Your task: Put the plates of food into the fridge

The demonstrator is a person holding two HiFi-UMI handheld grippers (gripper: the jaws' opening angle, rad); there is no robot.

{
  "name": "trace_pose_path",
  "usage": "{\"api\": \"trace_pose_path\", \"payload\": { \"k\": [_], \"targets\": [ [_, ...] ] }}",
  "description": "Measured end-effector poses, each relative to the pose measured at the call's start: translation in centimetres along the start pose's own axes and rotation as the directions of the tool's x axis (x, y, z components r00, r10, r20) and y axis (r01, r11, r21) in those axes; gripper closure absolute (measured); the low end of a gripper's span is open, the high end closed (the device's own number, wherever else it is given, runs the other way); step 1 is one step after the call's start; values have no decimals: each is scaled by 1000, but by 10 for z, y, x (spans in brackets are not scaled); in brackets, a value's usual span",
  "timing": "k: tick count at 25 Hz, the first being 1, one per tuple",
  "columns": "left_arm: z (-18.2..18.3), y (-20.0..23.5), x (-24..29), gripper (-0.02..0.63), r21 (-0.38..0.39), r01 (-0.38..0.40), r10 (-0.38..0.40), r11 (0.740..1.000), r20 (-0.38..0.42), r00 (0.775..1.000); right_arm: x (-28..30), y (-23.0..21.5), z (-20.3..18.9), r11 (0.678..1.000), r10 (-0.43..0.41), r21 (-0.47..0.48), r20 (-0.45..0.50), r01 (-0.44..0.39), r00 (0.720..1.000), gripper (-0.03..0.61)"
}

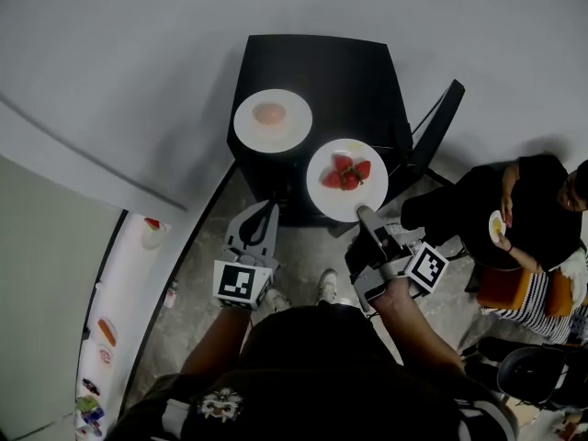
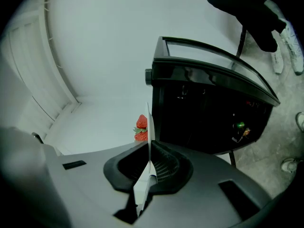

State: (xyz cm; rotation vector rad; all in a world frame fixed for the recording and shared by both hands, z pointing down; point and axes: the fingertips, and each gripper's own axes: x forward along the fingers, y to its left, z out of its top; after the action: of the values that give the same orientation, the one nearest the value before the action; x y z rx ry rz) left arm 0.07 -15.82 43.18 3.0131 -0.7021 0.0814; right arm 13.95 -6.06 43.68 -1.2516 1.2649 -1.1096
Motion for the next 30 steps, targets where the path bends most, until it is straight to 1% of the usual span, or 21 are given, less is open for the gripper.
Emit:
{"api": "trace_pose_path", "payload": {
  "k": [2,5,10,15,18,21,26,30],
  "targets": [
    [-11,2,-3,592,13,-1,1,1000,-27,1000,-6,-10,-8,1000,-22,16,-7,22,1000,545],
    [-23,3,-3,592,10,-4,5,1000,-59,998,-15,-29,-13,998,-61,30,-12,62,998,543],
    [-23,4,-3,592,25,-14,14,1000,-32,999,-19,-57,-14,994,-104,41,-1,104,995,545],
    [-36,3,-2,592,25,-19,20,1000,-59,998,-16,-90,-9,988,-152,35,17,152,988,545],
    [-38,1,1,592,37,-11,13,999,-58,998,-9,-107,-6,985,-169,33,32,168,985,545],
    [-39,0,4,592,28,-12,14,1000,-54,998,0,-121,0,984,-174,40,59,172,983,545],
    [-38,3,4,592,35,-23,25,999,-55,998,18,-135,10,981,-189,55,88,185,978,545],
    [-39,8,3,591,25,-34,35,999,-66,997,33,-145,19,980,-200,35,99,198,975,545]
  ]
}}
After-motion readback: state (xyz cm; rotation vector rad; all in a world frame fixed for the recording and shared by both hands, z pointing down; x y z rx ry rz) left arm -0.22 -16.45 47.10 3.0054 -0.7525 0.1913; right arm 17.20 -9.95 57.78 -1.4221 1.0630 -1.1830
